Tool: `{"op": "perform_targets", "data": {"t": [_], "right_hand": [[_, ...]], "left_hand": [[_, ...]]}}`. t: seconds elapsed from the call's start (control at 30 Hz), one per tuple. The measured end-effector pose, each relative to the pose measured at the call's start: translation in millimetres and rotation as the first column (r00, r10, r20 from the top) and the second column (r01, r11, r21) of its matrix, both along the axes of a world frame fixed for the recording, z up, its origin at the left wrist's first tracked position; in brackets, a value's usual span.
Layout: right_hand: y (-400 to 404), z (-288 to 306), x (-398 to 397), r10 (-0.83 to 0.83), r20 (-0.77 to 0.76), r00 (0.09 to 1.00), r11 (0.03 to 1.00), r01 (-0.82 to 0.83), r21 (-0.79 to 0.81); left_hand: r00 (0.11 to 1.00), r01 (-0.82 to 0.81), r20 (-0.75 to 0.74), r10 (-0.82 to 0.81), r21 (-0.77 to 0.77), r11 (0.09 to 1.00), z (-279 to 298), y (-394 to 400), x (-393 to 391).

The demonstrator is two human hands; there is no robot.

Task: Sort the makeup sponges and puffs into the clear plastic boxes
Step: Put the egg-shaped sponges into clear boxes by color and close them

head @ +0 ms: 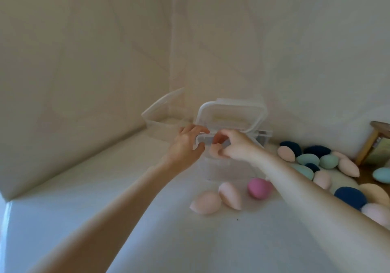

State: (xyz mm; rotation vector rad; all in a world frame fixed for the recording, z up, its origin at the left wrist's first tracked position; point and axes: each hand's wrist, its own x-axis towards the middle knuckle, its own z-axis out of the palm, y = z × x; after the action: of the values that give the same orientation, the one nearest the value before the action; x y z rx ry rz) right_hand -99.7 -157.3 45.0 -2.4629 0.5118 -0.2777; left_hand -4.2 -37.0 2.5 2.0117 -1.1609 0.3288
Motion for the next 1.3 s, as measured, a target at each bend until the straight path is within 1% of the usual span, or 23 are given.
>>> {"op": "perform_targets", "data": {"t": [0.03,0.1,0.17,0.23,0.3,0.4,0.47,0.53,0.63,0.7,0.77,0.87,0.97,1.07,1.17,1.23,1.3], "right_hand": [[0,-1,3,0.02,-0.02,1.0,1.0,-0.02,0.002],[-1,-3,8,0.026,-0.007,1.0,1.0,-0.026,0.006],[-2,-5,10,0.003,0.033,0.999,0.998,-0.001,-0.068],[-4,-5,11,-0.006,0.056,0.998,0.991,0.013,-0.13],[-5,-2,12,-0.003,0.026,1.0,0.991,0.007,-0.133],[-2,3,16,0.059,-0.144,0.988,0.986,-0.08,-0.148],[-2,2,18,0.076,-0.241,0.968,0.975,-0.123,-0.187],[-2,-1,20,0.054,-0.25,0.967,0.972,-0.109,-0.21],[-4,-4,22,0.006,-0.163,0.987,0.969,-0.046,-0.243],[-4,-5,23,-0.022,-0.058,0.998,0.98,0.01,-0.197],[-5,-6,23,-0.051,-0.021,0.998,0.993,0.049,-0.103],[-11,-8,23,-0.06,-0.031,0.998,0.995,0.057,-0.084],[-17,-3,15,-0.065,-0.01,0.998,0.995,0.065,0.076],[-20,5,1,-0.011,0.006,1.0,0.993,0.01,0.114],[-17,16,-21,0.065,0.027,0.998,0.995,-0.067,0.075],[-13,23,-39,0.185,-0.002,0.983,0.983,-0.185,0.01],[-4,27,-53,0.277,-0.095,0.956,0.949,-0.288,-0.129]], "left_hand": [[0.998,0.02,-0.054,-0.019,0.007,1.0,-2,-2,0],[0.977,0.075,-0.2,-0.07,0.018,0.997,-3,-4,1],[0.956,0.114,-0.274,-0.099,0.039,0.993,-2,-4,4],[0.966,0.12,-0.245,-0.083,0.14,0.983,6,-5,6],[0.978,0.133,-0.192,-0.083,0.266,0.955,17,-8,5],[0.985,0.145,-0.15,-0.091,0.409,0.901,30,-14,0],[0.988,0.136,-0.13,-0.084,0.462,0.876,34,-17,-3],[0.991,0.126,-0.108,-0.084,0.474,0.871,36,-19,-6],[0.991,0.13,-0.067,-0.112,0.435,0.891,35,-19,-8],[0.987,0.161,-0.091,-0.136,0.387,0.908,34,-19,-6],[0.982,0.181,-0.122,-0.145,0.377,0.908,36,-19,-5],[0.983,0.171,-0.137,-0.122,0.44,0.882,40,-22,-5],[0.994,0.109,-0.087,-0.073,0.563,0.819,45,-29,-5],[0.997,0.071,-0.033,-0.065,0.661,0.747,48,-38,-7],[0.999,0.011,0.022,-0.036,0.688,0.725,46,-47,-10],[0.997,-0.068,0.069,0.029,0.672,0.737,43,-54,-11],[0.988,-0.152,0.108,0.107,0.667,0.729,40,-59,-10]]}}
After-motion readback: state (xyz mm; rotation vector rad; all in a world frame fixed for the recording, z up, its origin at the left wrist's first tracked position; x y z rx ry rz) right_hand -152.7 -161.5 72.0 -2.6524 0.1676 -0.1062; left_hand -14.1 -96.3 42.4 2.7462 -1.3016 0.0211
